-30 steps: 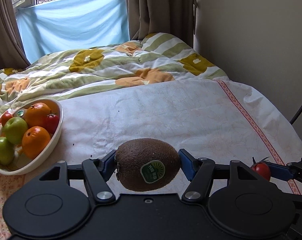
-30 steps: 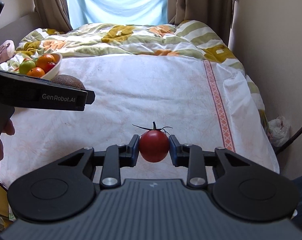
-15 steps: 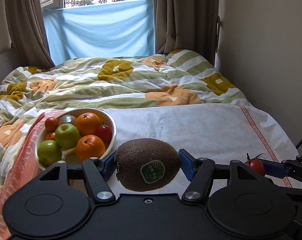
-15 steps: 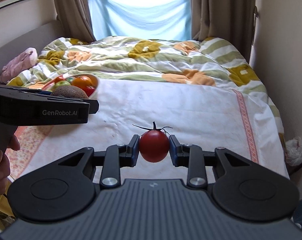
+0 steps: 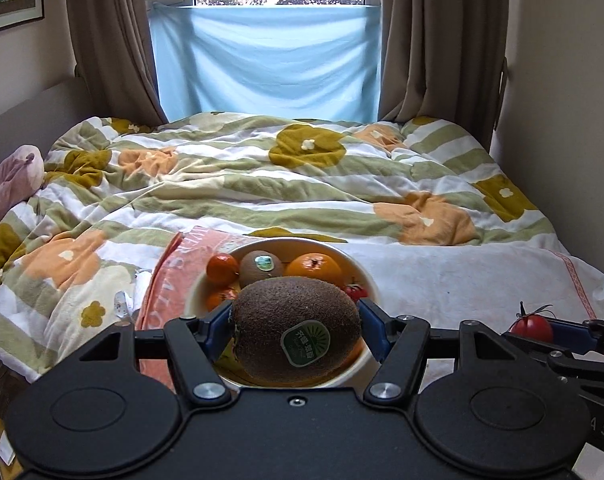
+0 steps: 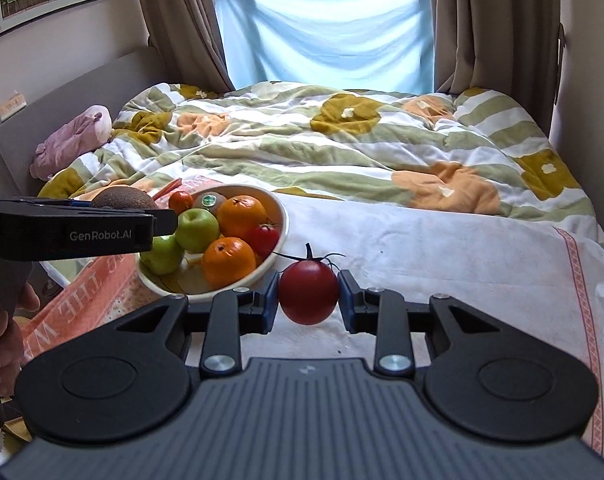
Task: Organize fruits
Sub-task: 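Carry the kiwi and tomato to the duck bowl and lower them in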
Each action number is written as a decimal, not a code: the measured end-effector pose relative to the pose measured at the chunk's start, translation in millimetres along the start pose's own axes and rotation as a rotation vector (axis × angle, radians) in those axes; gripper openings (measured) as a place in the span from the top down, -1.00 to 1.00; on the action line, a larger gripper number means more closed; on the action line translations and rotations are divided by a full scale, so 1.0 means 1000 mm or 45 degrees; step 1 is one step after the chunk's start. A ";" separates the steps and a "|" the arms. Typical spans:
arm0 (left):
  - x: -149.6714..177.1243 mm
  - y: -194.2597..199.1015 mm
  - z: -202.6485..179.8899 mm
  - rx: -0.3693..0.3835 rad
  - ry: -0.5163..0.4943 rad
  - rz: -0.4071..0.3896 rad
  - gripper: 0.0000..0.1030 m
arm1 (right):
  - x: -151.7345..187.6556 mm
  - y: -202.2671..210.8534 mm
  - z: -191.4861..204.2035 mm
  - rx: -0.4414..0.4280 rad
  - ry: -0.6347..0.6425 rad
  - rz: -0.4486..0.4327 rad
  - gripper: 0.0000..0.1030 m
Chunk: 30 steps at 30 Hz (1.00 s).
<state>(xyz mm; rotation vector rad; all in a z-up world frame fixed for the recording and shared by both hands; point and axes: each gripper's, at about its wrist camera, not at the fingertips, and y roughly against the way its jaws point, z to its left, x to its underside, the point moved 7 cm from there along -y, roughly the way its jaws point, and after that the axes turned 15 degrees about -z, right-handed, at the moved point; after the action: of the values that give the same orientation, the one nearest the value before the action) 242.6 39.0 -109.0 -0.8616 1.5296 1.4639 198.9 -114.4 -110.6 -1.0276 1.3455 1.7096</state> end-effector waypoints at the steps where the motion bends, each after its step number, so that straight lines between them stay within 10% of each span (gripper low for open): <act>1: -0.001 -0.003 0.007 -0.002 0.002 0.004 -0.34 | -0.003 -0.007 0.007 -0.007 -0.001 0.002 0.11; 30: 0.007 -0.124 0.070 0.134 0.018 0.137 -0.34 | -0.016 -0.132 0.069 0.074 -0.012 0.101 0.11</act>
<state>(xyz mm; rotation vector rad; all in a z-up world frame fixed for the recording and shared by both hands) 358.4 98.5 -166.6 -0.7384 1.6703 1.4420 313.3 -21.6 -140.1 -0.9441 1.4382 1.7205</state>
